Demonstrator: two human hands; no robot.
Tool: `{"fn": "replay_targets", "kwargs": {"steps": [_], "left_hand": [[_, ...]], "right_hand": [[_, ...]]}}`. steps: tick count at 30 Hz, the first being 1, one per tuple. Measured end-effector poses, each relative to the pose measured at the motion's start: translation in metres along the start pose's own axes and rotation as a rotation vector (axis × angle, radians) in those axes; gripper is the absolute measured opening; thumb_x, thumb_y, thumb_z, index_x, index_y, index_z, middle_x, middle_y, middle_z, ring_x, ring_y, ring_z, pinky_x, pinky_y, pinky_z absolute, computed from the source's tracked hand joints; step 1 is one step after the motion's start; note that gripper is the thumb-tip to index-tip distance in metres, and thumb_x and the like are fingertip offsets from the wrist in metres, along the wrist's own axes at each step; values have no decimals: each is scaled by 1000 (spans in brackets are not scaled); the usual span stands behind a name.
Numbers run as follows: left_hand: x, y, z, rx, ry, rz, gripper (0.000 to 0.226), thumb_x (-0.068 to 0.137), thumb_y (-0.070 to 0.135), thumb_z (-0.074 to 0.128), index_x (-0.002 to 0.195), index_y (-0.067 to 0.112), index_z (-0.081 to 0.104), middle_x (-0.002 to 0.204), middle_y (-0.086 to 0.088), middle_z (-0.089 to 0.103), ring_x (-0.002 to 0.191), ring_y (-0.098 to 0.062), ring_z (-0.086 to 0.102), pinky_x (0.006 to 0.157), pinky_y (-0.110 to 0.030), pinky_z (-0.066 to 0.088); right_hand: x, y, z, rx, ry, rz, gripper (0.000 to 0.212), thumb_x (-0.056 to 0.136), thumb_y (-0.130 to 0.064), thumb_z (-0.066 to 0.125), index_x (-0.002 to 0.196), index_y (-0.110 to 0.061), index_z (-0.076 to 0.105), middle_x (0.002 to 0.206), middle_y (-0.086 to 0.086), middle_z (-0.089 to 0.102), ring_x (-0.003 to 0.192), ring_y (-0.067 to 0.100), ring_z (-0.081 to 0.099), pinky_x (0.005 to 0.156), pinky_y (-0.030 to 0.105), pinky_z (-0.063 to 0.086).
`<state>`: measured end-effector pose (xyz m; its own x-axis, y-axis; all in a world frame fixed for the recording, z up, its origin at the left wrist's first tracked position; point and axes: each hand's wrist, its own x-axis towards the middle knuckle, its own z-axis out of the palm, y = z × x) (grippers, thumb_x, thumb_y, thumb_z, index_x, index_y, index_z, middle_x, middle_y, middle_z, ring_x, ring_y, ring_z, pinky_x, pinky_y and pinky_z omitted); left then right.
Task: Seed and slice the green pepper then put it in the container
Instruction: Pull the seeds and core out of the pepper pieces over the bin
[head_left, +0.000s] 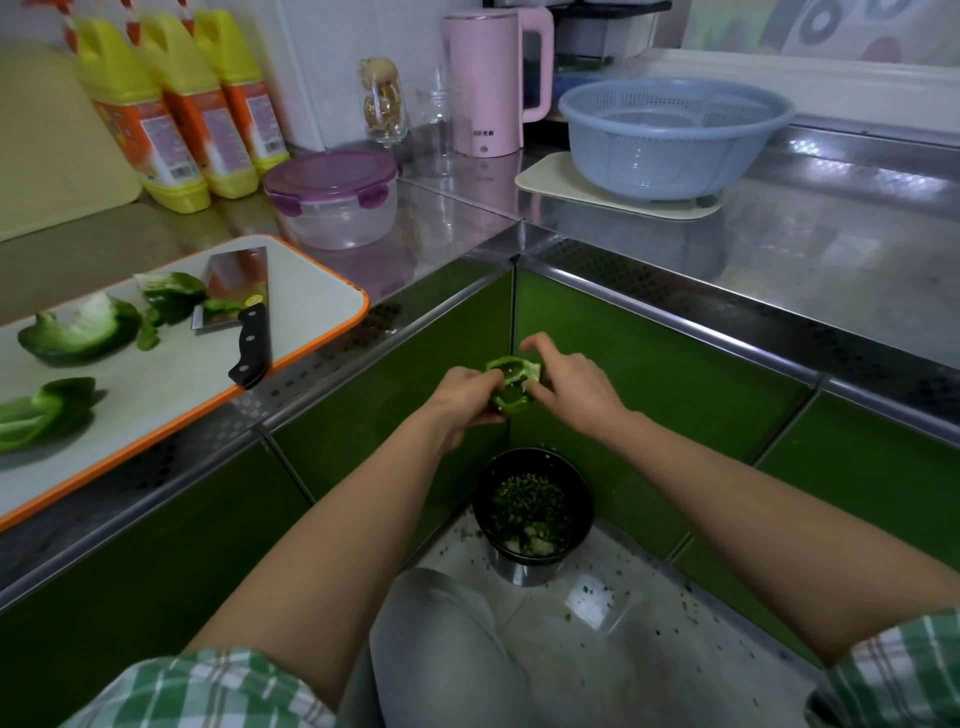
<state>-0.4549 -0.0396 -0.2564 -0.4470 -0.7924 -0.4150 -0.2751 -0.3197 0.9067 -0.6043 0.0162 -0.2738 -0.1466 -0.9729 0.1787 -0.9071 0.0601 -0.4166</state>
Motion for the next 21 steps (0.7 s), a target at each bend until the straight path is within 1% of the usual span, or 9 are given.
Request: {"fn": "replay_targets", "kwargs": {"steps": [2,4,7,9,11,12,15,17,21], "left_hand": [[3,1,3,62,24,23,15,98,10,47,86,7,54,82,-7,59,72,-14,60,71,-26,53],[6,1,6,178,63,68,16,99,13,47,87,6,55,86,-9,61,74,-17,62,73,-30,56],[7,2,8,312,125,127,17,97,18,53,93,3,60,91,-14,67,76,-22,67,79,-39,59],[5,4,10,382,136,149,20,97,21,55,91,3,61,85,-11,69,71,-21,68,75,-37,59],[2,5,13,444,147,165,20,97,23,55,88,6,60,77,-7,67,64,-17,66,65,-32,56],[2,4,14,452,155,168,19,97,23,54,88,7,59,77,-7,67,63,-17,66,65,-32,56],[3,2,15,388,164,149,18,98,21,53,88,7,59,85,-10,69,74,-23,70,77,-39,60],[3,1,14,356,156,139,17,98,21,53,89,7,59,89,-11,69,79,-24,71,79,-41,60],[1,-2,15,346,133,140,18,98,20,53,87,8,59,86,-9,69,80,-24,71,81,-42,59]], "right_hand": [[-1,-2,0,-119,76,-115,35,89,-14,61,121,-19,47,96,1,56,80,17,55,62,28,46],[-1,-3,-1,-207,112,-199,27,85,-10,65,111,-12,56,106,6,54,88,18,51,64,27,43],[-1,-9,-4,-330,135,-213,22,82,-13,69,102,-7,63,104,9,54,93,23,51,66,33,47],[-1,-12,-6,-361,125,-183,17,85,-14,65,100,-6,65,100,9,54,93,24,50,68,36,47],[0,-13,-6,-352,102,-170,13,88,-16,63,96,-5,65,97,7,52,90,23,50,69,38,49],[1,-13,-5,-335,93,-168,13,89,-17,62,93,-5,66,95,6,51,87,21,50,70,38,49],[1,-12,-4,-198,105,-121,11,89,-17,64,89,-7,67,90,0,49,81,16,50,70,32,48],[0,-10,-3,-105,107,-68,8,88,-17,66,88,-9,68,89,-3,49,80,14,51,71,29,47],[2,-7,2,10,101,40,8,89,-16,65,83,-11,65,91,-1,52,81,14,54,73,27,47]]}}
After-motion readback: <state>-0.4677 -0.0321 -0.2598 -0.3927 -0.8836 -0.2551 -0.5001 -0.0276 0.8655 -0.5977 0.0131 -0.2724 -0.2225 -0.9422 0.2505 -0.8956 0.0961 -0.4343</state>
